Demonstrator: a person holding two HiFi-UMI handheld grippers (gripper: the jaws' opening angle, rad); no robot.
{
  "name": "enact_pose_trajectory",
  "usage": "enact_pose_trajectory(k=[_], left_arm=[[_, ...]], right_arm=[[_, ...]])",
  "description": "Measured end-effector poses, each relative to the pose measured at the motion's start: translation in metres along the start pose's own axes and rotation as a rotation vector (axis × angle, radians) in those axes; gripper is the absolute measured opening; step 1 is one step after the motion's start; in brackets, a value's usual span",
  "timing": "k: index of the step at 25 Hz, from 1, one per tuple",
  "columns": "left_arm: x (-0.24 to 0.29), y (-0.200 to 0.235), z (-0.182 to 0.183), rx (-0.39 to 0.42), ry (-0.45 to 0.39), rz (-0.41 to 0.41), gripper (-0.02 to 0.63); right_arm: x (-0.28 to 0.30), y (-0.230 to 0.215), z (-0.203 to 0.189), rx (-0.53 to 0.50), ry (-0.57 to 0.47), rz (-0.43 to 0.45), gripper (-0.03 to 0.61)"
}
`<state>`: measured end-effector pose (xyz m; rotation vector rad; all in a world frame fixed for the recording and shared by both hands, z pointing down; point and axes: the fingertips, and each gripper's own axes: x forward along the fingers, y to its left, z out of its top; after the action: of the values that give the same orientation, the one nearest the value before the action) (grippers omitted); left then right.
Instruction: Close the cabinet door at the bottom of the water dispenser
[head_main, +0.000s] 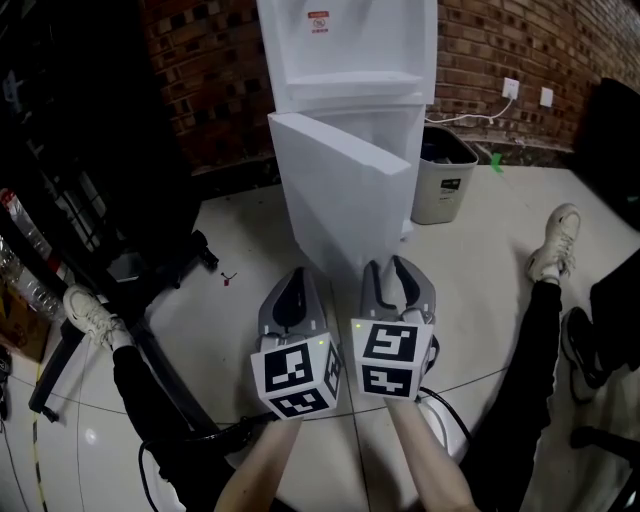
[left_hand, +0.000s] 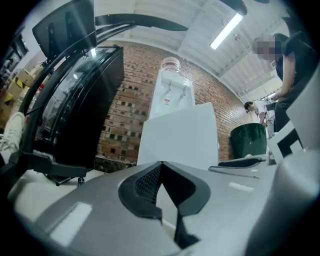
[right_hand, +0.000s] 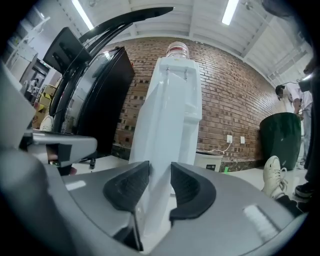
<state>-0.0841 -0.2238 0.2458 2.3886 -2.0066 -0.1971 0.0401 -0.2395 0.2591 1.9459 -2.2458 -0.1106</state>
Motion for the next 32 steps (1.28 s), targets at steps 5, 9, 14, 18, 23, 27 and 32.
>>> enact_pose_trajectory(k=[5,9,14,18,23,27,32], left_arm=[[-0.001,0.000,0.002,-0.006,-0.007,0.015,0.014],[0.000,-0.002,0.004,-0.011,-0.013,0.014,0.014],[0.002,0.001,0.001,-0.031,-0.014,0.029,0.014],[0.007,-0.003,-0.006,-0.032,0.006,0.018,0.014],[0.013,-0.006,-0.016,-0.021,0.024,0.018,0.014],[0.019,-0.008,-0.022,0.005,0.035,0.004,0.014],[0.035,-0.005,-0.024,-0.001,0.037,0.006,0.014]], right_arm=[[0.005,-0.006,-0.001,-0.007,0.012,-0.016,0.107],[0.009,-0.015,-0.002,-0.015,0.017,-0.039,0.097],[0.015,-0.025,-0.005,-0.027,0.029,-0.038,0.091],[0.021,-0.033,-0.006,-0.037,0.033,-0.044,0.087],[0.029,-0.046,-0.007,-0.042,0.031,-0.057,0.078],[0.036,-0.053,-0.007,-0.055,0.025,-0.068,0.077],[0.048,-0.068,-0.009,-0.052,0.016,-0.089,0.071]])
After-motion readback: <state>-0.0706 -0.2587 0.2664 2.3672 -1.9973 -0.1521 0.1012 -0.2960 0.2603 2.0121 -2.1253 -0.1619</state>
